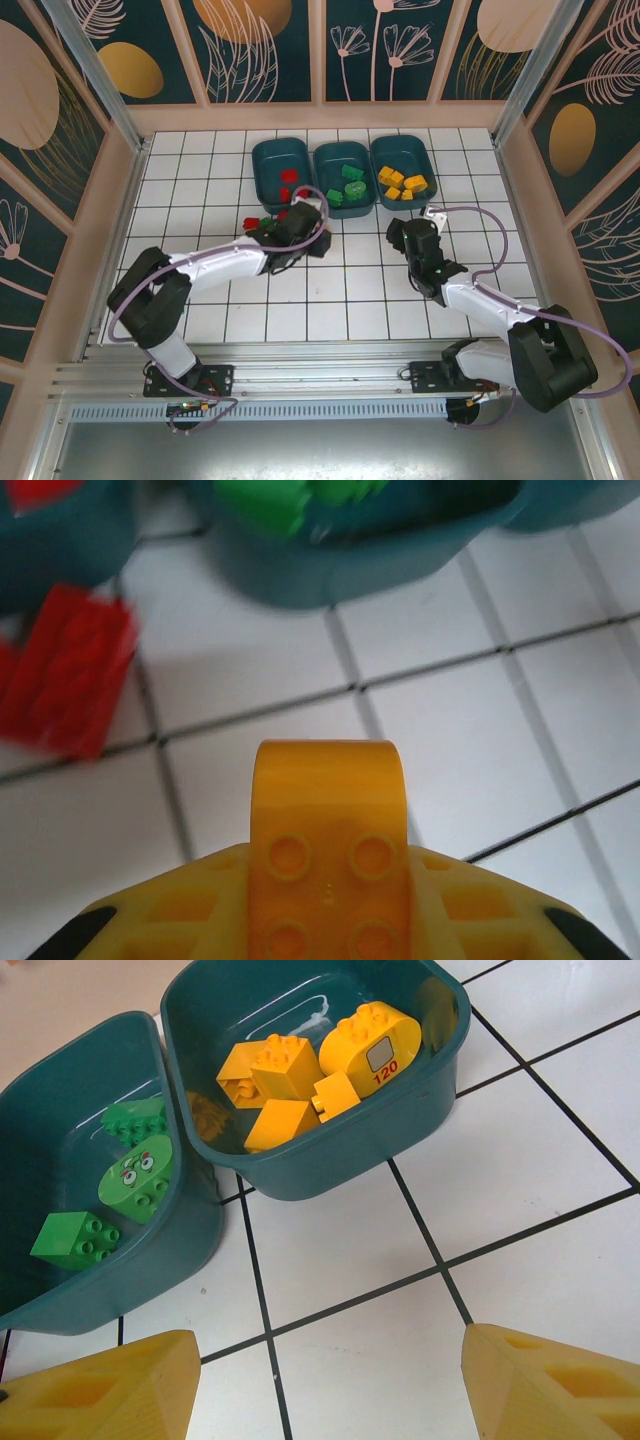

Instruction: Sort the legos into containers by color

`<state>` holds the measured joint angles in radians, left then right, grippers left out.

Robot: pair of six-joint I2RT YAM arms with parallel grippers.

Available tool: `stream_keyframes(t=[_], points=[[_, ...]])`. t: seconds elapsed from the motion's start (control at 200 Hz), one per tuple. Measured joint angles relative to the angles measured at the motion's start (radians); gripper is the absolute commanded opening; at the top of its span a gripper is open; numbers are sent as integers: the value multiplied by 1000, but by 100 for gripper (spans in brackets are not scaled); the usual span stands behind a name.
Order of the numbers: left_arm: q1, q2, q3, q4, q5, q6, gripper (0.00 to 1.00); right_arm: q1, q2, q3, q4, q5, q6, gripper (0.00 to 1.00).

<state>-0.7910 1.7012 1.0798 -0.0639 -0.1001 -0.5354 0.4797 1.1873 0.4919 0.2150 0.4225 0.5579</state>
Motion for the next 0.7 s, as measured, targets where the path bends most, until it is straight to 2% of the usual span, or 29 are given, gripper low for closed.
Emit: stream_keyframes(t=[0.14, 0.26, 0.365, 0.475, 0.575, 0.701], points=[[0, 182, 310, -20, 55, 15, 25, -26, 0, -1, 0, -4, 16, 70], [0, 397, 649, -50, 117, 36, 25, -119, -10, -28, 0, -44, 52, 70], [0, 577, 911, -88, 163, 53, 28, -183, -47, -61, -2, -66, 76, 70], [0, 759, 1168, -150, 196, 65, 32, -192, -95, -69, -5, -78, 83, 70], [-1, 883, 1314, -171, 222, 68, 36, -192, -128, -69, -5, -84, 85, 70], [-1, 956, 1352, -172, 223, 64, 44, -192, -145, -69, -5, -92, 85, 71]])
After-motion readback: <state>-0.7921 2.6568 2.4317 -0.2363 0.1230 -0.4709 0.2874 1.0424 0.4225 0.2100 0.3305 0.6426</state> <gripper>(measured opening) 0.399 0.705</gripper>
